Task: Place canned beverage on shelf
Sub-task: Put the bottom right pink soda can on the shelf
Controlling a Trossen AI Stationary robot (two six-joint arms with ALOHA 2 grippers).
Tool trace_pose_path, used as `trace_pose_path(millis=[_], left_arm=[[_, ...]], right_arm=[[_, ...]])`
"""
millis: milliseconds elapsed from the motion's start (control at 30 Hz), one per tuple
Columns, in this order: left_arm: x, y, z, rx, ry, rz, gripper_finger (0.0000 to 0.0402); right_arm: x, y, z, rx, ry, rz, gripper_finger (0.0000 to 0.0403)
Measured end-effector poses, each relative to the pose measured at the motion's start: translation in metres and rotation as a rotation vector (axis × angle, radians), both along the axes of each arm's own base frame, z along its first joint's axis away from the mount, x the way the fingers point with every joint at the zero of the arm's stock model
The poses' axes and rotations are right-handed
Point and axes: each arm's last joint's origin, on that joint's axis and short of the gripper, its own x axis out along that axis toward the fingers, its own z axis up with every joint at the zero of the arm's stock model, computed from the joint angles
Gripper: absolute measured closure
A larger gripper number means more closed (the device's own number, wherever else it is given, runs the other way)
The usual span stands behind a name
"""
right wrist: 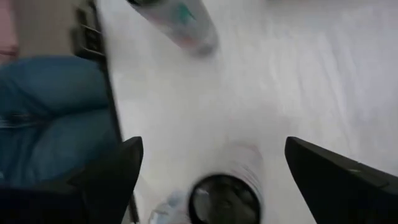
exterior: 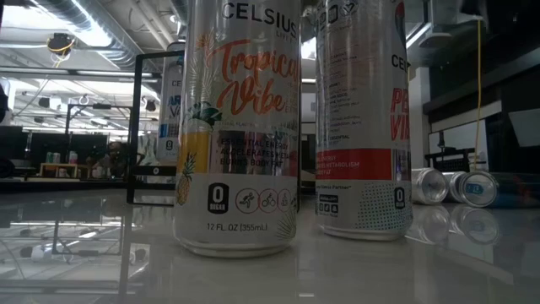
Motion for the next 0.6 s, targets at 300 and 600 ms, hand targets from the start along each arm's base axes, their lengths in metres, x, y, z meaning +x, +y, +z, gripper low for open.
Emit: trace_pose_path(millis=[300, 600], left_arm=[[0.000, 0.000, 0.000, 0.000, 0.000, 0.000, 0.0066], [0.000, 0.000, 0.000, 0.000, 0.000, 0.000, 0.0066]], right_arm=[[0.004, 0.004, -0.019, -0.041, 0.172, -0.001, 0.0015], [0.011, 0.010, -0.037, -0.068, 0.295, 0.009, 0.0015]])
